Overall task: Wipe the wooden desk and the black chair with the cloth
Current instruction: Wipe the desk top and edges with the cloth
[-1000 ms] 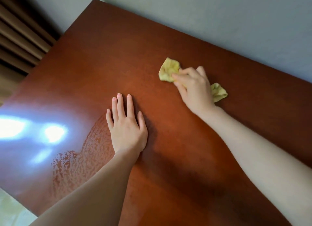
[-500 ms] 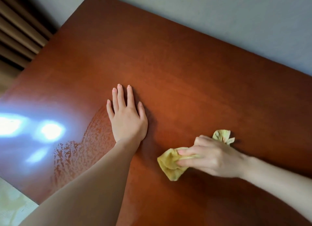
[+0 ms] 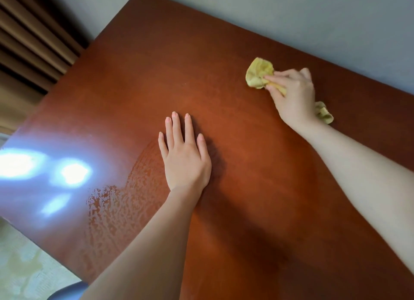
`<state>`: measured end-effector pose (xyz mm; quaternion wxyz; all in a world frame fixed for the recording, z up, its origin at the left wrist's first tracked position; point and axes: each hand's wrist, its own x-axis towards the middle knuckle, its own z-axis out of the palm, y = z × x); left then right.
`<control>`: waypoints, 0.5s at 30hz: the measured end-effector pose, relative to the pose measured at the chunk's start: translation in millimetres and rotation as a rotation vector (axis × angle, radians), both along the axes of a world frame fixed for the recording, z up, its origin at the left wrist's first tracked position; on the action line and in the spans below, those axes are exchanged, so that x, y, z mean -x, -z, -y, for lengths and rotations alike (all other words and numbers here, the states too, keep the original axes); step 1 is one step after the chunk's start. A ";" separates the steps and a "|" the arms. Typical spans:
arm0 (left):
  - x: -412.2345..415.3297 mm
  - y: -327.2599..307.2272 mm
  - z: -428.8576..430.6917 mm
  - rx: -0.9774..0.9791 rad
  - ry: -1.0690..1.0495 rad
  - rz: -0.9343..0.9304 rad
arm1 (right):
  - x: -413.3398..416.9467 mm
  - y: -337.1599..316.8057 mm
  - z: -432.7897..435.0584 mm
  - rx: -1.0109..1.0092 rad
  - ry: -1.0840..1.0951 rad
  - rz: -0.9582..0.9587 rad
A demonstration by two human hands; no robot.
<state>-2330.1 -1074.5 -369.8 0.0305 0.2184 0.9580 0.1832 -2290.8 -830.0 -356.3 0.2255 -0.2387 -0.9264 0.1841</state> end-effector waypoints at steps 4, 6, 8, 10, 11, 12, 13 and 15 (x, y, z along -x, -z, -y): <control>0.1 -1.1 -0.2 0.004 0.008 -0.002 | 34.9 1.6 15.4 -0.034 0.258 0.051; 0.4 -1.2 0.5 0.008 0.018 0.000 | 41.9 0.8 26.2 -0.072 0.272 0.112; 0.7 -3.5 2.0 -0.035 0.027 0.020 | 43.2 -0.9 37.4 -0.065 0.183 0.142; 1.8 -9.2 4.0 -0.161 0.021 0.085 | 41.5 -3.4 53.1 -0.062 0.063 0.152; 3.7 -11.7 4.7 -0.238 0.019 0.135 | 40.4 -3.9 62.5 -0.064 0.017 0.157; 5.4 -15.0 7.1 -0.310 0.015 0.193 | 38.1 -5.0 74.4 -0.063 -0.025 0.162; 7.3 -17.6 10.1 -0.374 0.017 0.256 | 35.2 -5.2 87.0 -0.060 -0.061 0.169; 9.5 -21.0 17.6 -0.459 0.025 0.357 | 26.9 -3.1 113.0 -0.059 -0.120 0.171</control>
